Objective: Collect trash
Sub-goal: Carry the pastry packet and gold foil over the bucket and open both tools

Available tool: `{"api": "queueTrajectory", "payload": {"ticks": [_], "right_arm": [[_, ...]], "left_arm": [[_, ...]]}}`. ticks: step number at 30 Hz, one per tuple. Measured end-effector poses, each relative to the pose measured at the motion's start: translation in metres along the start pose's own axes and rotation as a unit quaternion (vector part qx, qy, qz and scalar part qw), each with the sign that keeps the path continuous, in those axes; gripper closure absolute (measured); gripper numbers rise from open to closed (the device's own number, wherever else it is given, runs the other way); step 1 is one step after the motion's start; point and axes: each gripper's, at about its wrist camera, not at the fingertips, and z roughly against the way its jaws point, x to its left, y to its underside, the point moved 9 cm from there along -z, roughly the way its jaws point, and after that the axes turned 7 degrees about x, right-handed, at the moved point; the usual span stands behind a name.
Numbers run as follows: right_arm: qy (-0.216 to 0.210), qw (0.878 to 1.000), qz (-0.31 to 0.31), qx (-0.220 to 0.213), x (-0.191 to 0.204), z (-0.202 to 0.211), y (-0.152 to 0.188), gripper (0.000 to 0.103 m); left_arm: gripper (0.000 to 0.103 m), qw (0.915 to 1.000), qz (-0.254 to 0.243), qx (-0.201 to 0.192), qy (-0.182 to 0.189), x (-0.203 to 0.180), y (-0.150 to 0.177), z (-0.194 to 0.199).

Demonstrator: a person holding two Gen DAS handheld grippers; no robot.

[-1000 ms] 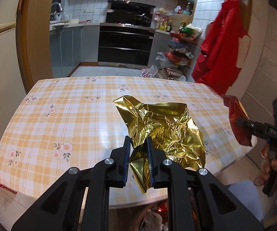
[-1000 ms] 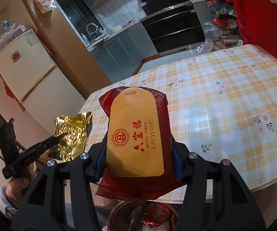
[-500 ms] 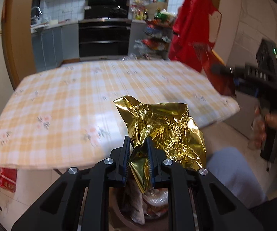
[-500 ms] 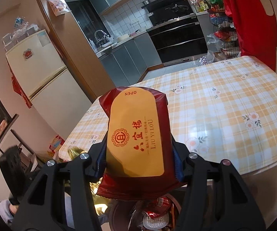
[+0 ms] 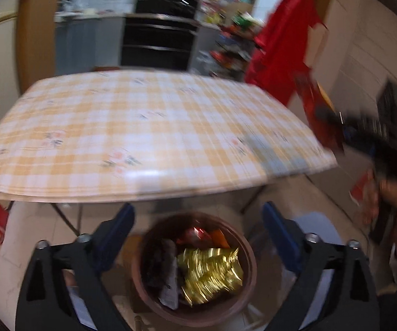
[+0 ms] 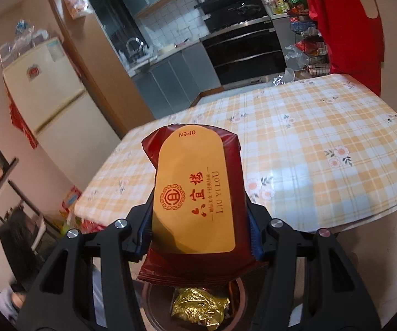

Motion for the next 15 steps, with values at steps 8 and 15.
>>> {"api": "queueTrajectory", "payload": {"ticks": [8, 15], "right_arm": [[0.007, 0.995, 0.048, 0.084, 0.027, -0.039, 0.042, 0.047], [-0.012, 0.986, 0.09, 0.139, 0.066, -0.068, 0.07, 0.045]], "left_arm": [[0.006, 0.9925, 0.03, -0.079, -0.088, 0.041, -0.034, 0.044], [0.006, 0.9872, 0.027, -0.093, -0.127, 0.058, -0.033, 0.057]]}}
